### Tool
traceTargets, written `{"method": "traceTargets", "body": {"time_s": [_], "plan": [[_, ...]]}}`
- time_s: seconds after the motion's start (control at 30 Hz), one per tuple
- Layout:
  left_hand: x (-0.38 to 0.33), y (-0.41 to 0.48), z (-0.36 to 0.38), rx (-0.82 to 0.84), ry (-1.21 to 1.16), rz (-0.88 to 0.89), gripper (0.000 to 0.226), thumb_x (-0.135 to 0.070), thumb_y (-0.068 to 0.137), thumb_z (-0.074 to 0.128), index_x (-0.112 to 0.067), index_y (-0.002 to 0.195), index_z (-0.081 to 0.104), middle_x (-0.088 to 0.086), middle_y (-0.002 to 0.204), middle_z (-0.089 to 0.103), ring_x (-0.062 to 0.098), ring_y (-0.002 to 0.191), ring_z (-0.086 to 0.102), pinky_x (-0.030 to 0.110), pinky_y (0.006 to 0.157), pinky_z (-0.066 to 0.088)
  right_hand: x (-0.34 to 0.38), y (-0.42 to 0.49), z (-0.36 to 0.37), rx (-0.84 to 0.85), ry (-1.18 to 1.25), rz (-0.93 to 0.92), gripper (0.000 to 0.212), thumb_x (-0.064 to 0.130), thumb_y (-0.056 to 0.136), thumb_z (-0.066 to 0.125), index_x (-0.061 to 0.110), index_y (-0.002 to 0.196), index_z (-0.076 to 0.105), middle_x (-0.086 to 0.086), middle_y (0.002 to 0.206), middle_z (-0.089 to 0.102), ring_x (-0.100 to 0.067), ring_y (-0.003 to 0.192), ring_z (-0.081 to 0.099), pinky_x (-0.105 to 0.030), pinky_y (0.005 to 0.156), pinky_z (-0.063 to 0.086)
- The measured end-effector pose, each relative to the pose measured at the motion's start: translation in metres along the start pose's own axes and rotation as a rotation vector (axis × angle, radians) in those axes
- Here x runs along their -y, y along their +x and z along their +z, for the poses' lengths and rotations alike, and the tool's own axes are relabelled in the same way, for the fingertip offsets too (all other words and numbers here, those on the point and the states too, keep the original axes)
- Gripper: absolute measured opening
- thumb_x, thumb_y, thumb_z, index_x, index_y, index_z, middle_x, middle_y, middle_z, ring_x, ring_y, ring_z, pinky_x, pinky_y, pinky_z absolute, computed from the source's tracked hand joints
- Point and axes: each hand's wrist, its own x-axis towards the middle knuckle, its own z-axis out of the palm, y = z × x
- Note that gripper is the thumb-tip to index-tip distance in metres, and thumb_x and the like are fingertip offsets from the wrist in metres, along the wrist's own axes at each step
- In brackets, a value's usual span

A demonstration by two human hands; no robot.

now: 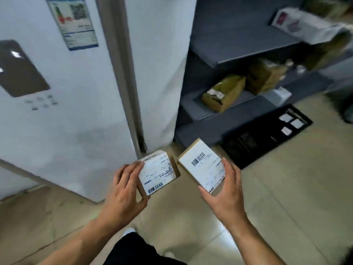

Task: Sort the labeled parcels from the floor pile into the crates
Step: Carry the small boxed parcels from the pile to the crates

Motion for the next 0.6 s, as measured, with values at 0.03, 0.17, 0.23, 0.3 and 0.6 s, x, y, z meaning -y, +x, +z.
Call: {"method": "traceTargets", "body": {"time_s": [0.03,0.17,0.23,0.3,0.6], "plan": [[-0.018,0.016,0.012,0.006,0.002,0.085,0.101,-0.024,0.06,0.094,-0.002,0.146,0.044,0.013,0.144,0.049,0.037,0.129,0.044,0.041,0.114,0.034,-0.016,-0.001,-0.017,-0.045,-0.011,0.05,0.109,0.031,0.063,0.095,0.022,0.153,0.034,0.006,0.146,0.035,-0.016,0.134,0.043,-0.025,0.107,0.037],[-0.073,0.071,0.051,0.092,0.006,0.327,0.094,-0.012,0.063,0.09,-0.002,0.145,0.045,0.015,0.143,0.046,0.037,0.131,0.042,0.046,0.103,0.049,-0.064,-0.006,-0.063,-0.194,-0.013,0.214,0.107,0.025,0.063,0.095,0.021,0.152,0.036,0.004,0.145,0.036,-0.019,0.133,0.045,-0.037,0.106,0.043],[-0.09,0.098,0.069,0.173,-0.012,0.348,0.1,-0.014,0.062,0.09,-0.007,0.148,0.04,0.013,0.144,0.041,0.034,0.132,0.04,0.045,0.099,0.052,-0.084,-0.006,-0.075,-0.247,-0.014,0.285,0.106,0.025,0.064,0.095,0.023,0.151,0.035,0.005,0.143,0.035,-0.019,0.13,0.047,-0.036,0.102,0.045],[-0.105,0.124,0.089,0.231,-0.047,0.341,0.105,-0.018,0.062,0.09,-0.012,0.151,0.035,0.011,0.144,0.037,0.032,0.132,0.038,0.046,0.101,0.053,-0.101,-0.002,-0.085,-0.294,-0.028,0.343,0.105,0.027,0.065,0.094,0.025,0.151,0.033,0.007,0.143,0.033,-0.018,0.128,0.048,-0.035,0.098,0.046],[-0.165,0.267,0.157,0.329,-0.2,0.335,0.111,-0.034,0.056,0.092,-0.015,0.15,0.035,0.005,0.139,0.035,0.025,0.121,0.039,0.038,0.087,0.056,-0.156,0.087,-0.13,-0.319,0.025,0.522,0.098,0.019,0.071,0.087,0.026,0.151,0.031,0.016,0.142,0.03,0.008,0.117,0.042,-0.022,0.095,0.042]]}}
